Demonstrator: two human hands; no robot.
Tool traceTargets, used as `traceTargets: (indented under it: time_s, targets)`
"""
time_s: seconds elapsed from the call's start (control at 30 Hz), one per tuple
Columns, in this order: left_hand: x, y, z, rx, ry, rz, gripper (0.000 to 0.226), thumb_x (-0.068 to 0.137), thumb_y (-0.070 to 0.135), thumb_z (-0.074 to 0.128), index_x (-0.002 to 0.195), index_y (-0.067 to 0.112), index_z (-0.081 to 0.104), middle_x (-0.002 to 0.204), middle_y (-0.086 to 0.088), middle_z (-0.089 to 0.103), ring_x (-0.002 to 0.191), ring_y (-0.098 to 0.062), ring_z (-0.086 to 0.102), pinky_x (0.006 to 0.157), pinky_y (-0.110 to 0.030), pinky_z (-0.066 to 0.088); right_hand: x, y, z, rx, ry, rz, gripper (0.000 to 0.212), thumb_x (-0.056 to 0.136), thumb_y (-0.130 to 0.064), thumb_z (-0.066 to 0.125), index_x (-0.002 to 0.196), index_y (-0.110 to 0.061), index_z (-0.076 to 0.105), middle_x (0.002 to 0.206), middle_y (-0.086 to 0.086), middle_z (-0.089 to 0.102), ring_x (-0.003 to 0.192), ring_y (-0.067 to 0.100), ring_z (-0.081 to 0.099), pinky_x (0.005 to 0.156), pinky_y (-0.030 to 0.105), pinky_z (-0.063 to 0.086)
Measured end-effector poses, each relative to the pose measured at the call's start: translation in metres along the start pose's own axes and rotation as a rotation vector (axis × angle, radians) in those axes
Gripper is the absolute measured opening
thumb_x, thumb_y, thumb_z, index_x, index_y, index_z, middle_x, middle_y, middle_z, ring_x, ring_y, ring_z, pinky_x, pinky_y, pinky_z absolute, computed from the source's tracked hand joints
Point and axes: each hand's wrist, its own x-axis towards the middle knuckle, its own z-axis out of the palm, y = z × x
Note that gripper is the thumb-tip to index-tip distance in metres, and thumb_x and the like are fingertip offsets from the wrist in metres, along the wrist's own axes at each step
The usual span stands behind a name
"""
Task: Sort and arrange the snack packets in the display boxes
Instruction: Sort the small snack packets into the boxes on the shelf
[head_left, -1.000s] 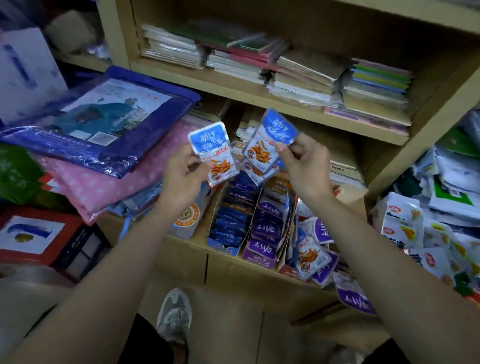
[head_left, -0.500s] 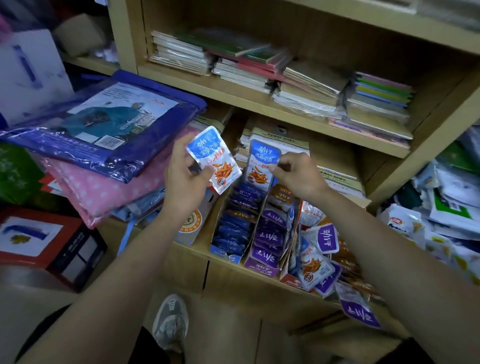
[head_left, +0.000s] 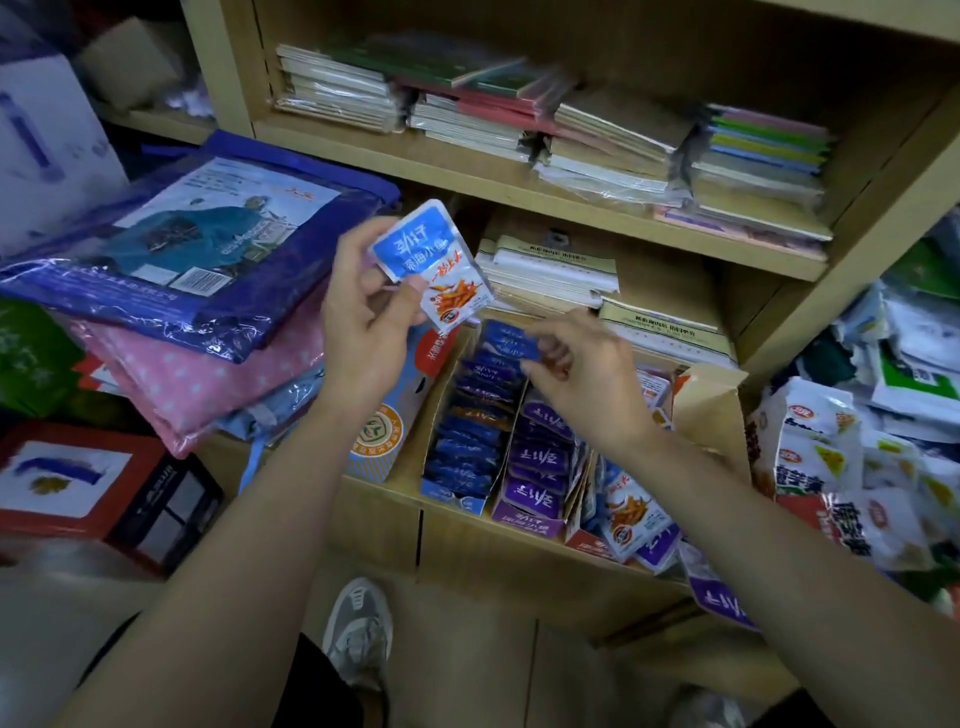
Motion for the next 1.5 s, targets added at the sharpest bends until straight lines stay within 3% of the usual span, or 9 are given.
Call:
traceTargets:
  time_s: [0.17,0.27,0.37,0.53,0.7,0.87,1.07,1.2,1.5]
  targets:
    - [-0.005,-0.006,0.008,0.042,-0.183,-0.044,0.044,0.096,-0.002,0.060,0.123,0.032,0.051,0.107,-0.005,0.075,0.096,-0.015,0.073,0.076,-0.030,0.058,-0.025,0.005,0.028,-0.222,-0.283,-0.071,0.035,0.092,-0.035,0.070,0.124,-0.019,0.071,0.112,-0.001,0.067,0.104,0.021,0.056,0.088,0.042,0.051]
    - [-0.008,-0.012,0.009,0.117,-0.263,-0.036,0.047,0.096,0.001,0.061,0.120,0.041,0.053,0.105,-0.001,0.075,0.099,-0.018,0.072,0.082,-0.039,0.058,-0.034,0.009,0.034,-0.271,-0.294,-0.162,0.032,0.092,-0.037,0.069,0.121,-0.024,0.073,0.112,-0.001,0.063,0.107,0.023,0.051,0.088,0.039,0.045]
    - [-0.010,-0.013,0.011,0.151,-0.306,-0.060,0.044,0.099,0.004,0.060,0.117,0.043,0.053,0.105,0.002,0.074,0.102,-0.013,0.072,0.080,-0.033,0.058,-0.044,0.013,0.034,-0.330,-0.303,-0.214,0.033,0.092,-0.041,0.066,0.122,-0.027,0.072,0.120,-0.003,0.062,0.113,0.022,0.051,0.088,0.038,0.043]
    - [-0.008,-0.013,0.011,0.120,-0.187,-0.049,0.032,0.102,0.008,0.057,0.117,0.036,0.052,0.101,-0.002,0.074,0.098,-0.015,0.073,0.082,-0.042,0.061,-0.050,0.011,0.030,-0.278,-0.360,-0.154,0.038,0.098,-0.042,0.056,0.131,-0.025,0.065,0.131,-0.005,0.063,0.118,0.020,0.050,0.089,0.034,0.037]
    - [-0.007,-0.014,0.009,0.117,-0.154,-0.037,0.030,0.102,0.010,0.058,0.118,0.034,0.052,0.099,-0.002,0.075,0.096,-0.016,0.073,0.085,-0.048,0.060,-0.024,-0.002,0.023,0.159,-0.295,0.244,0.045,0.107,-0.037,0.043,0.148,-0.020,0.045,0.109,0.002,0.073,0.087,0.011,0.067,0.077,0.034,0.053]
    - [-0.007,-0.015,0.012,0.140,-0.163,-0.048,0.038,0.101,0.009,0.058,0.114,0.044,0.051,0.097,0.000,0.073,0.095,-0.015,0.072,0.084,-0.047,0.061,-0.014,-0.002,0.038,-0.041,-0.187,0.223,0.032,0.100,-0.024,0.061,0.130,-0.016,0.064,0.098,0.004,0.076,0.091,0.023,0.070,0.078,0.040,0.058]
    - [-0.010,-0.015,0.012,0.104,-0.198,-0.060,0.035,0.101,0.007,0.057,0.115,0.038,0.051,0.103,-0.002,0.074,0.098,-0.015,0.073,0.079,-0.035,0.061,-0.011,-0.004,0.051,-0.242,-0.093,0.262,0.013,0.096,-0.033,0.065,0.101,-0.024,0.073,0.089,-0.001,0.075,0.079,0.021,0.069,0.063,0.029,0.050]
    - [-0.009,-0.013,0.009,0.075,-0.217,-0.076,0.033,0.101,0.005,0.057,0.112,0.036,0.051,0.102,-0.001,0.074,0.097,-0.014,0.073,0.075,-0.028,0.060,-0.021,-0.002,0.055,-0.189,0.015,0.133,0.006,0.091,-0.021,0.070,0.090,-0.019,0.076,0.082,-0.002,0.073,0.076,0.019,0.068,0.062,0.032,0.053]
    - [-0.011,-0.043,0.014,0.314,-0.373,-0.076,0.022,0.104,0.020,0.052,0.119,0.036,0.054,0.089,0.002,0.067,0.086,-0.018,0.068,0.079,-0.047,0.058,-0.064,-0.002,0.035,-0.011,0.165,-0.201,0.007,0.091,-0.008,0.072,0.097,-0.004,0.074,0.104,0.007,0.070,0.096,0.014,0.067,0.089,0.020,0.054]
